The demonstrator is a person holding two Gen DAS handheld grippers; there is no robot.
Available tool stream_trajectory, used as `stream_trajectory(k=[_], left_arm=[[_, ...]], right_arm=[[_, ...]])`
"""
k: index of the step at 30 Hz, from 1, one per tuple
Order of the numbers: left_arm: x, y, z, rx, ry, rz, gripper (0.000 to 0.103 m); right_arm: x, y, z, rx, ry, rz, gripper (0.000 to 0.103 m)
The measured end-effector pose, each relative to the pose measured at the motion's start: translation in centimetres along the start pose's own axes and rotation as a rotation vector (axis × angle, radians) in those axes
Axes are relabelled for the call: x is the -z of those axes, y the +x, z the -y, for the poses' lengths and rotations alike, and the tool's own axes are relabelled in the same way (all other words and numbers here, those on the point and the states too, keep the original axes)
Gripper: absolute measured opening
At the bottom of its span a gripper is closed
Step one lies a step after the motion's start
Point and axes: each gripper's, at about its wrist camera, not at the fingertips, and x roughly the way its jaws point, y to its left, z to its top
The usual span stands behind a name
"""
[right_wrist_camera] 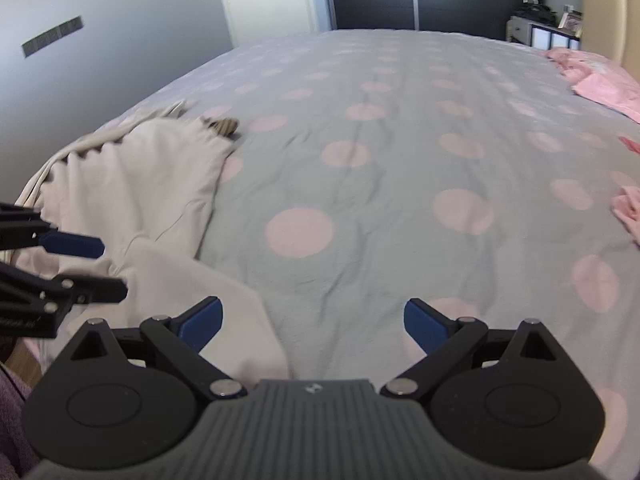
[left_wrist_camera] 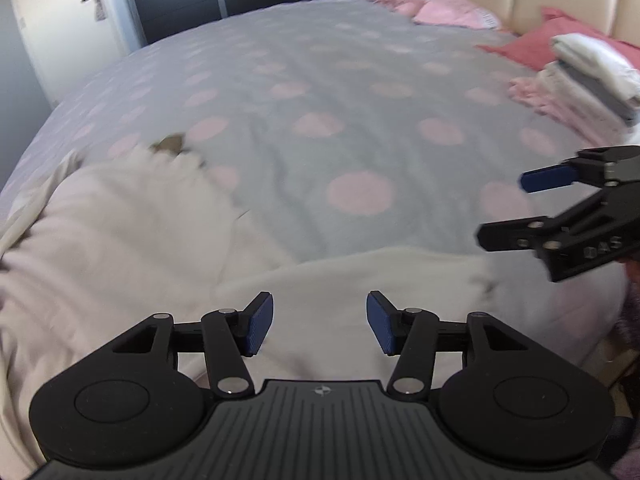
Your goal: Fold clothes
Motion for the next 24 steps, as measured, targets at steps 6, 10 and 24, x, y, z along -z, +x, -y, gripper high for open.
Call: stream_trajectory(k=[6,10,24], left_arm=[[2.0,1.8,-4.4,-0.141,-0.177,-0.033,0.055],[2.6,3.2,-4.7,-0.192,-0.127,-0.091,0.058],[4.0,6.7,0.5,-0.428,0.36,-0.025,0.064]], right_arm=[[0.2,2.9,-2.0,-0.039,-0.04,-0.066,0.097],[0.7,4.9,-2.3,-0.05,-0.025,-0.117,0.087],[0.5,3.3,-1.5,-0.091,0.0,-0.054,0.009]])
